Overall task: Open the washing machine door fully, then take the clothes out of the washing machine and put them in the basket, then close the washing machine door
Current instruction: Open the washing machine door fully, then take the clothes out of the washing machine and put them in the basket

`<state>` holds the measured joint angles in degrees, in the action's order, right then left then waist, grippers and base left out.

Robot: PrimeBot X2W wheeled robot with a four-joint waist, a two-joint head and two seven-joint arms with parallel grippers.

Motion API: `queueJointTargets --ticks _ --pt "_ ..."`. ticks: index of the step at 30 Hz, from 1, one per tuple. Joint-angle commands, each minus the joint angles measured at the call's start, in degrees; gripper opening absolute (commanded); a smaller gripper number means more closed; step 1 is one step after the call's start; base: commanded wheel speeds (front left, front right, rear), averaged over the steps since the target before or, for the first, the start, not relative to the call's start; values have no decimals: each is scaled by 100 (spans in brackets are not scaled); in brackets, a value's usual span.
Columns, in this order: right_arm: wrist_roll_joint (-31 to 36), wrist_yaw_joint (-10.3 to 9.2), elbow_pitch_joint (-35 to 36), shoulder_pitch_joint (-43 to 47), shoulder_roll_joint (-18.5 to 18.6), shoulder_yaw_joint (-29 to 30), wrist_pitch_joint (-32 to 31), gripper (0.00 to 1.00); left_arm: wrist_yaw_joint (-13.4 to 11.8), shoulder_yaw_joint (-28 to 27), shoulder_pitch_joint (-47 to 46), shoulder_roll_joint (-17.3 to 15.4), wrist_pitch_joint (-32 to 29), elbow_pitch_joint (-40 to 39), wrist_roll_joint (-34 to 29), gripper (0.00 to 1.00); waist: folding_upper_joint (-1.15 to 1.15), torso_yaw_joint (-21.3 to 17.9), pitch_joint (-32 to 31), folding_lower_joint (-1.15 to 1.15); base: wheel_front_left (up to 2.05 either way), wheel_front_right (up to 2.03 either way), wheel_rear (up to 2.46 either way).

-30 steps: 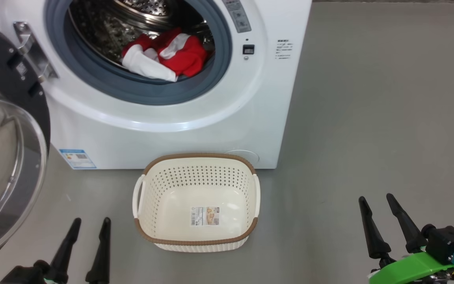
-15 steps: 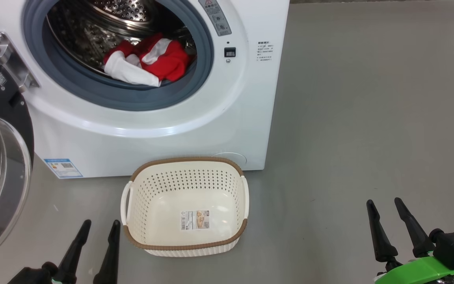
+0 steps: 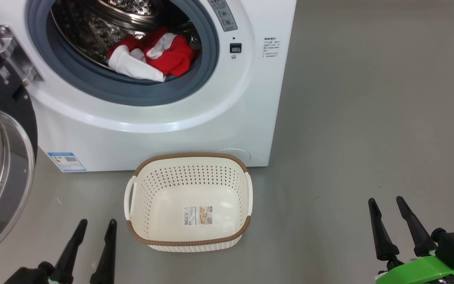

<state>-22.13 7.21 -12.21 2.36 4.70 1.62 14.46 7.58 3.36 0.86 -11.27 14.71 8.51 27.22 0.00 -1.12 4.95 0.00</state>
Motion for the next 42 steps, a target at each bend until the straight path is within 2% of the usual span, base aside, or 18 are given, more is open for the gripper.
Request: queueJointTargets --ticks 1,12,30,42 --pt "-5 28 158 -69 46 -103 54 100 -9 -223 -200 -123 29 -156 -21 100 0 19 20 0 0 0 0" --pt "19 28 149 -111 18 -161 54 100 -9 -170 -288 -156 29 -154 57 100 0 66 73 0 31 -33 2" --pt "25 28 115 -155 -1 -268 54 100 -9 -170 -409 -195 29 -72 50 100 0 61 128 0 122 -124 3" --pt "28 28 115 -173 -12 -288 54 100 -9 -97 -438 -194 29 -22 72 100 0 87 207 0 13 -13 0"
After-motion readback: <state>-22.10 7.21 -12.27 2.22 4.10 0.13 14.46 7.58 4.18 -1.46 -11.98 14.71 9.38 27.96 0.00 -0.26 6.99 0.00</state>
